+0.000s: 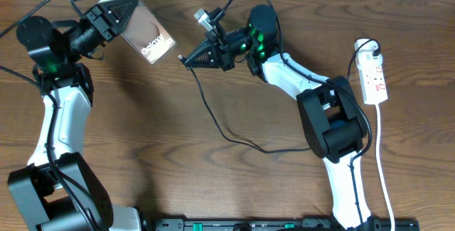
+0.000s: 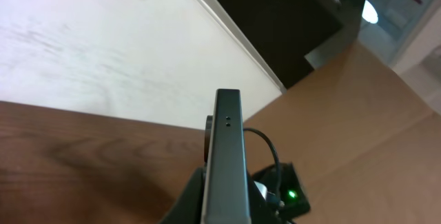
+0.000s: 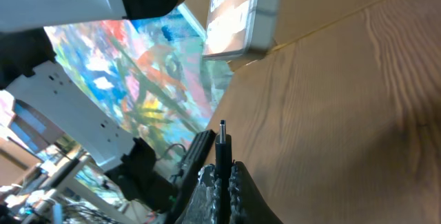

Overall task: Plug charger to phone and switch on socket
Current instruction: 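Move the plug left toward the bottom of the held phone, then align the plug under the phone's charging port with the right gripper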

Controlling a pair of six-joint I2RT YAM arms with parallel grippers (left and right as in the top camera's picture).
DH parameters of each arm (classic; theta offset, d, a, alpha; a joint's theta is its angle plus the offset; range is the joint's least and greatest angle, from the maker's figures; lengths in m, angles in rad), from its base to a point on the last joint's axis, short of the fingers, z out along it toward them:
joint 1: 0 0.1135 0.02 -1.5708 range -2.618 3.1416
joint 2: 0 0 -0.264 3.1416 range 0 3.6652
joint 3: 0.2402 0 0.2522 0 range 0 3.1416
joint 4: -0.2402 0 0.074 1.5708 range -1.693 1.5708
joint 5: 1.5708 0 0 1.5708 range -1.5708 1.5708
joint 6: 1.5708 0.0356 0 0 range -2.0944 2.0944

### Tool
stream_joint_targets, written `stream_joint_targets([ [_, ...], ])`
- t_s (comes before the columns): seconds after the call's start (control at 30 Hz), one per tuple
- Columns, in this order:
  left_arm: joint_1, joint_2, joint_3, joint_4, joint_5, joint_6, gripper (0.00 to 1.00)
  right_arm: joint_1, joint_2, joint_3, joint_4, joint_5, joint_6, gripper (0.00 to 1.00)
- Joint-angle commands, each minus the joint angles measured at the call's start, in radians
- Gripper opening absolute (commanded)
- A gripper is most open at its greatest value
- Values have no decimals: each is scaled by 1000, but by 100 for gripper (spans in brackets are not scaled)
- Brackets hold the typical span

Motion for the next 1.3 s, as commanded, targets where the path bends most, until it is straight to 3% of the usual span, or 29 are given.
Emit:
stream_joint_targets([
  [0.0, -3, -19, 23, 12, -42, 40, 7, 15, 11, 4, 16, -13, 105, 1],
  [0.2, -7, -19, 23, 12, -32, 39, 7, 30, 11, 4, 35, -13, 127, 1],
  [0.43, -47, -19, 23, 11, -25, 18, 7, 33, 11, 4, 193, -13, 255, 1],
  [0.7, -53, -19, 23, 7, -44, -51, 7, 33, 11, 4, 197, -13, 268, 1],
  [1.27, -54, -19, 23, 4, 4, -51, 7, 25, 11, 4, 213, -1, 302, 1],
])
